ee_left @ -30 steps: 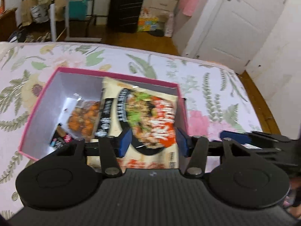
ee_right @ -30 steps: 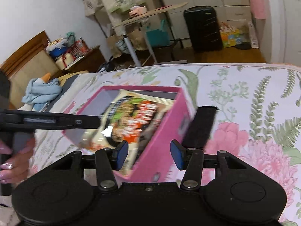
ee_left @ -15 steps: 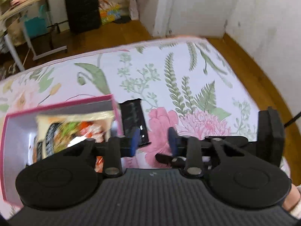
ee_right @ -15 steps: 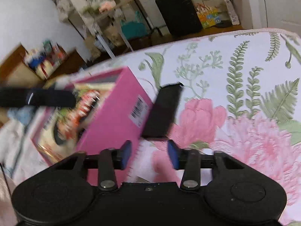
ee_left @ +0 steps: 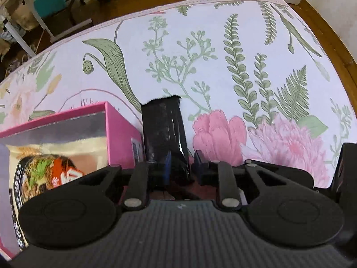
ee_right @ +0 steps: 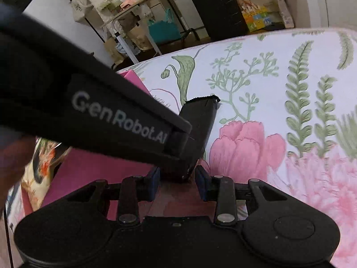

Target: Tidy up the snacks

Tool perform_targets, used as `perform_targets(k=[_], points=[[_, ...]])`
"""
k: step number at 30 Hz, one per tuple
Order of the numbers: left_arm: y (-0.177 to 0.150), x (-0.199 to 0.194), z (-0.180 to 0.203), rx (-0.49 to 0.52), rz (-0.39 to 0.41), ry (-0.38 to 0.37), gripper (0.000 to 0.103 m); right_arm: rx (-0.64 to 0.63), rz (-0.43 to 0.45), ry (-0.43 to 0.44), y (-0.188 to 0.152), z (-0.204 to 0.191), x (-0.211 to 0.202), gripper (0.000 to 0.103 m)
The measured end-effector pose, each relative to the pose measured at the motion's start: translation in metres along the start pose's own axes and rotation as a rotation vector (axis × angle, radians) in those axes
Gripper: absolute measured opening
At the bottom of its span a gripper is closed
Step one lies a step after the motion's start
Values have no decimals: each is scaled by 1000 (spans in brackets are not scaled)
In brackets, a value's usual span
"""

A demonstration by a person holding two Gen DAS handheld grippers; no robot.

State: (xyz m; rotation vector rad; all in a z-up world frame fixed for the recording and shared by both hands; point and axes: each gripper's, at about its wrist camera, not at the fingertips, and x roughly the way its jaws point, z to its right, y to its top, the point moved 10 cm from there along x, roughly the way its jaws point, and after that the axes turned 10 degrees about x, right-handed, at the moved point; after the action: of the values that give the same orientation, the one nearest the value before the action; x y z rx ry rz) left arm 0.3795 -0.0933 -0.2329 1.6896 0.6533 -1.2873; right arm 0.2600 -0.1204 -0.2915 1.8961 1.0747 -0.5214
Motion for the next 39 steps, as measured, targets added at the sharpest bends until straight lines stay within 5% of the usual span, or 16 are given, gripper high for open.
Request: perform_targets(k=[8, 10, 14, 20, 29, 34, 36, 39], points=[[0, 3, 1, -59, 27, -20, 25, -43, -9, 35, -4, 1, 1, 39], [-3, 4, 2, -71, 26, -20, 24, -61, -12, 23, -7, -1, 3, 24], [-7, -1, 4, -82, 40, -23, 25, -41, -8, 34, -9, -2, -8, 15], [-18, -14, 16, -115, 84, -93, 27, -82, -40, -14, -10, 2, -42, 14], [-43, -20, 51, -238, 179, -266, 54, 2, -94, -85, -35, 31, -104, 13], [-64, -5, 61, -280, 133, -276, 55, -103, -44, -165, -35, 34, -107, 29], [-71, -4, 58, -306, 156, -287, 60, -110, 24, -169, -26, 33, -101, 74], [-80, 5, 55, -342, 149, -351, 58, -156, 14, -158, -36, 27, -86, 74]])
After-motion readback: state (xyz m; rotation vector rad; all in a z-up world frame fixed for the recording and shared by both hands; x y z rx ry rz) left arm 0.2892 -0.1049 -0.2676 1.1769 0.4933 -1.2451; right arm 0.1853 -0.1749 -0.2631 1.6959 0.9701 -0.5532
